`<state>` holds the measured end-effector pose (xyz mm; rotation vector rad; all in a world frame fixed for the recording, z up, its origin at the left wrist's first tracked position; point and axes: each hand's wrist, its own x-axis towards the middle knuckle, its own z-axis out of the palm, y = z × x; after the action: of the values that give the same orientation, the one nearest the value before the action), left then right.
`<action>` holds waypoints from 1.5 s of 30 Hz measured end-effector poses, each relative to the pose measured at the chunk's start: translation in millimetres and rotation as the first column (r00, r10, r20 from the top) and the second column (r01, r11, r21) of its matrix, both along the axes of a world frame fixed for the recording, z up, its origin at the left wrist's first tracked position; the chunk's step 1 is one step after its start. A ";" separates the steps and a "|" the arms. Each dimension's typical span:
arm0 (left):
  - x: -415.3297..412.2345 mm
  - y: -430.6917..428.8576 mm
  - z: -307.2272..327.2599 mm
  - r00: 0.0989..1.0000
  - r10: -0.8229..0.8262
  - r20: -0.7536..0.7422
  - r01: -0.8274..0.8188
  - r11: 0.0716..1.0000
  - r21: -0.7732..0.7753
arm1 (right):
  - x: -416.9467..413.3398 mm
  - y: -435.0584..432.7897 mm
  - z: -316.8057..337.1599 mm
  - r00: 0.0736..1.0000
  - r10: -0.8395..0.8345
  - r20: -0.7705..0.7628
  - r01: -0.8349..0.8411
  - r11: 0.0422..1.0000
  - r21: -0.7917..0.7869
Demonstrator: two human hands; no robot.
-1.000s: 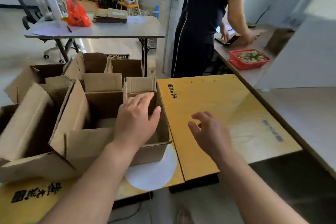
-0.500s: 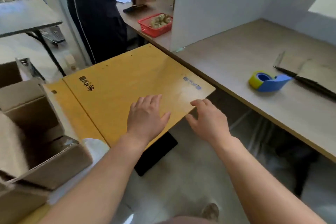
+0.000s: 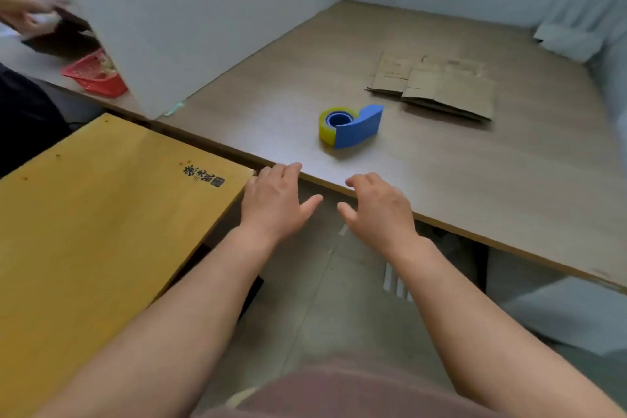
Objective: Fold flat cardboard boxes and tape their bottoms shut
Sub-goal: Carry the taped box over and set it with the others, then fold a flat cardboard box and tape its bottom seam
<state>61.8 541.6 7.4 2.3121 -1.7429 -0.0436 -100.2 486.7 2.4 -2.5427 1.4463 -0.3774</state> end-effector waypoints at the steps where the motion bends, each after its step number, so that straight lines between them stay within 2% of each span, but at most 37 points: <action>1: -10.8 -14.9 -1.0 1.000 -0.023 0.000 0.023 1.000 -0.001 | -11.5 -11.3 -1.1 1.000 -0.021 -0.002 0.021 1.000 0.007; 10: -69.3 -111.9 -13.8 0.985 -0.170 0.008 0.170 0.985 0.025 | -75.9 -87.1 -21.1 0.983 -0.183 0.002 0.183 0.981 0.066; 15: -90.8 -174.1 -21.9 0.968 -0.250 0.014 0.250 0.968 0.031 | -97.1 -135.5 -26.6 0.966 -0.259 -0.023 0.260 0.964 0.048; 24: -106.0 -323.4 -28.0 0.935 -0.352 -0.050 0.354 0.934 0.041 | -121.7 -264.9 -22.3 0.923 -0.379 -0.074 0.383 0.922 0.057; 32: -89.2 -457.3 -28.4 0.932 -0.354 -0.078 0.359 0.930 0.071 | -124.0 -391.1 -14.0 0.883 -0.462 -0.075 0.467 0.882 0.057; 38: -101.6 -525.3 -47.1 0.930 -0.302 -0.208 0.330 0.936 0.120 | -154.9 -448.8 -39.3 0.824 -0.554 -0.115 0.565 0.817 0.116; 41: -100.5 -545.0 -67.1 0.932 -0.265 -0.247 0.321 0.920 0.224 | -172.6 -471.4 -63.9 0.800 -0.573 -0.177 0.600 0.771 0.214; 45: -100.4 -549.1 -93.0 0.963 -0.177 -0.201 0.248 0.873 0.420 | -189.7 -485.5 -93.2 0.785 -0.533 -0.316 0.619 0.697 0.361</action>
<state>-38.6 -7.5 -85.6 2.3016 -2.0650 -0.7148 -289.9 1.2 -90.8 -1.7427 2.1126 0.1279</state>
